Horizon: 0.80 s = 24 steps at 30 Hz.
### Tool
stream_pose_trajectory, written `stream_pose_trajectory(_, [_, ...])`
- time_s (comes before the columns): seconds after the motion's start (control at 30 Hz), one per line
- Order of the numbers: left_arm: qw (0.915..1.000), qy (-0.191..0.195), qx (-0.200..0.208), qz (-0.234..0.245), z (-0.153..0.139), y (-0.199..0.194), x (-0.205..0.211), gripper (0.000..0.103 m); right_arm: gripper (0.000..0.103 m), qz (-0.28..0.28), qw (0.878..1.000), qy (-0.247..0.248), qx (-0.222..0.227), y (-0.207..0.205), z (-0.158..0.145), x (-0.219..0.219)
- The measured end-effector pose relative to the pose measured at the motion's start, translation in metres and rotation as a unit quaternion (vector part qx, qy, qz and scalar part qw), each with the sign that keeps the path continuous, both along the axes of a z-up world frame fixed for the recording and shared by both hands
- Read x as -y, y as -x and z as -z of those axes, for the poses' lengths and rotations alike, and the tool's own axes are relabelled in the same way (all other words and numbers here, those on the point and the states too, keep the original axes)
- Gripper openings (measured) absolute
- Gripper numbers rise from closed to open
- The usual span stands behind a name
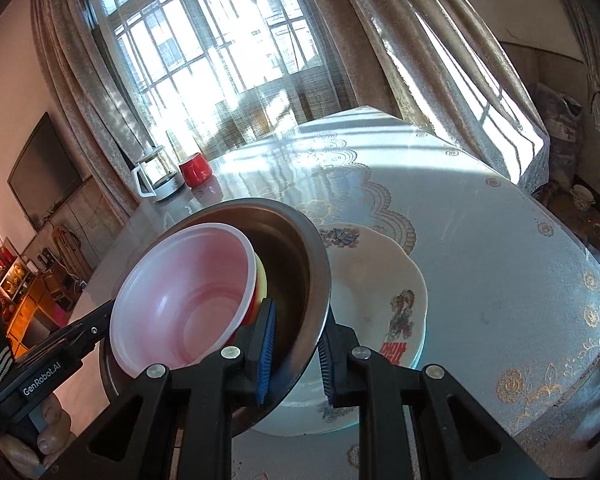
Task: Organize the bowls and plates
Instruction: 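Lift the steel basin with both tools and carry it onto the plate stack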
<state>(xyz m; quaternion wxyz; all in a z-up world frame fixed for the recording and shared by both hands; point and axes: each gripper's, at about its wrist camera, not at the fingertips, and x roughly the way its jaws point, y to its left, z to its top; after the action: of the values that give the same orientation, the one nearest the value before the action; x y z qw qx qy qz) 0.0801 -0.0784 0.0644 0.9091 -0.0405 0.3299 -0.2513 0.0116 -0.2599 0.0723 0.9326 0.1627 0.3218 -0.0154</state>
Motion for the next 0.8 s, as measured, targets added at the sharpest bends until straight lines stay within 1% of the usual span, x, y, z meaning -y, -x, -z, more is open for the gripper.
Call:
stream_pose_trajectory(0.13, [0.9998,-0.001,-0.013,0.011,0.004,-0.009,0.012,0.018,0.02,0.018,1.0,0.003,-0.002,0.0,0.001,0.009])
stream_pose_trajectory(0.33, [0.9995,-0.014,-0.021,0.019,0.014,-0.017,0.031,0.018,0.02,0.04,0.999,0.01,-0.012,-0.002,0.008,0.021])
stream_pose_trajectory(0.5, [0.999,-0.033,-0.025,0.016,0.024,-0.021,0.041,0.018,0.02,0.047,0.998,0.002,-0.034,-0.012,0.025,0.029])
stream_pose_trajectory(0.57, [0.9991,-0.034,-0.023,0.015,0.027,-0.022,0.042,0.018,0.02,0.048,0.998,0.004,-0.036,-0.013,0.031,0.03])
stream_pose_trajectory(0.8, [0.9985,-0.04,-0.036,0.012,0.034,-0.027,0.046,0.018,0.02,0.049,0.998,0.001,-0.038,-0.016,0.034,0.033])
